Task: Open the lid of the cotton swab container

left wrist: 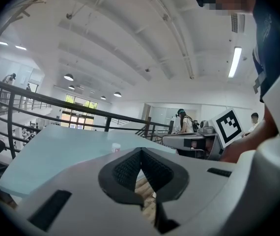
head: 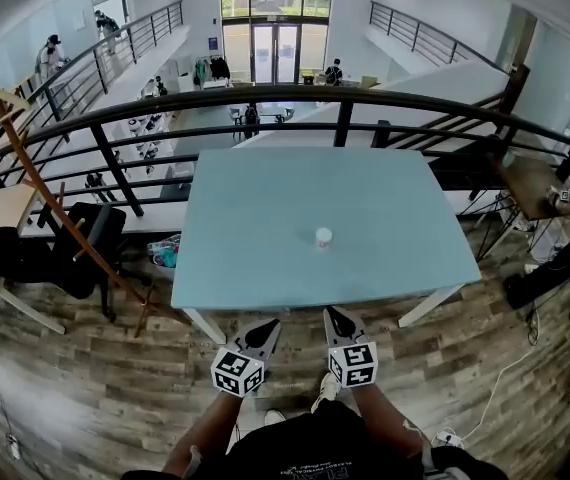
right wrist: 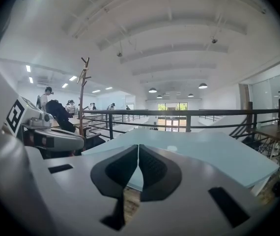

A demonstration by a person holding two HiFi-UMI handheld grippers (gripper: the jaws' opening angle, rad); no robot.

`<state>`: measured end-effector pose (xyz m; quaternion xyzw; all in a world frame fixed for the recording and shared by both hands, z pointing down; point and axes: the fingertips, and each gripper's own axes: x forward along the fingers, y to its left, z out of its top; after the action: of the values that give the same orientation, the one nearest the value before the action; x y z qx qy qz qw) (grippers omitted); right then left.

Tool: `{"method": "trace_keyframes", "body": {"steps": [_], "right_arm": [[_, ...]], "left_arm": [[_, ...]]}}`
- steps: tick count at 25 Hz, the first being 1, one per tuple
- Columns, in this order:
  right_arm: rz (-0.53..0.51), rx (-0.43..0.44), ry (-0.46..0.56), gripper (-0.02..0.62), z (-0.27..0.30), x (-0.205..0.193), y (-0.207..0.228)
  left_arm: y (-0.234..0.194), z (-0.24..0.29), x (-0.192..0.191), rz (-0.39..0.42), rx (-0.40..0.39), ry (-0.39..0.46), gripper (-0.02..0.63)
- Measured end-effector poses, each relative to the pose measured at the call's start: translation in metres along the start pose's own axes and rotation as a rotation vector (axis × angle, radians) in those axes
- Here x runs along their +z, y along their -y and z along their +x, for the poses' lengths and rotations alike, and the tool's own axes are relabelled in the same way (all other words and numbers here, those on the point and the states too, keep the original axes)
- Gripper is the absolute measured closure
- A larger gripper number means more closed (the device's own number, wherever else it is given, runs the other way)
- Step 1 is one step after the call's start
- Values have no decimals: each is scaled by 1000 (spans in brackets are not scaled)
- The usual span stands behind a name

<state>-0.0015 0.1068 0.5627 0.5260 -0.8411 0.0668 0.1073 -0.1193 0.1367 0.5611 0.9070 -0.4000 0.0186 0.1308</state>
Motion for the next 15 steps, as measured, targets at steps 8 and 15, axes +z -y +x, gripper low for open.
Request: {"method": "trace_keyframes", "body": {"steps": [8, 15], "right_arm": [[-17, 45, 7, 574, 40, 10, 45], [62, 100, 23, 574, 90, 25, 87]], "left_arm": [[-13, 52, 9, -34, 54, 12, 594], [-35, 102, 31, -53, 109, 36, 594]]}}
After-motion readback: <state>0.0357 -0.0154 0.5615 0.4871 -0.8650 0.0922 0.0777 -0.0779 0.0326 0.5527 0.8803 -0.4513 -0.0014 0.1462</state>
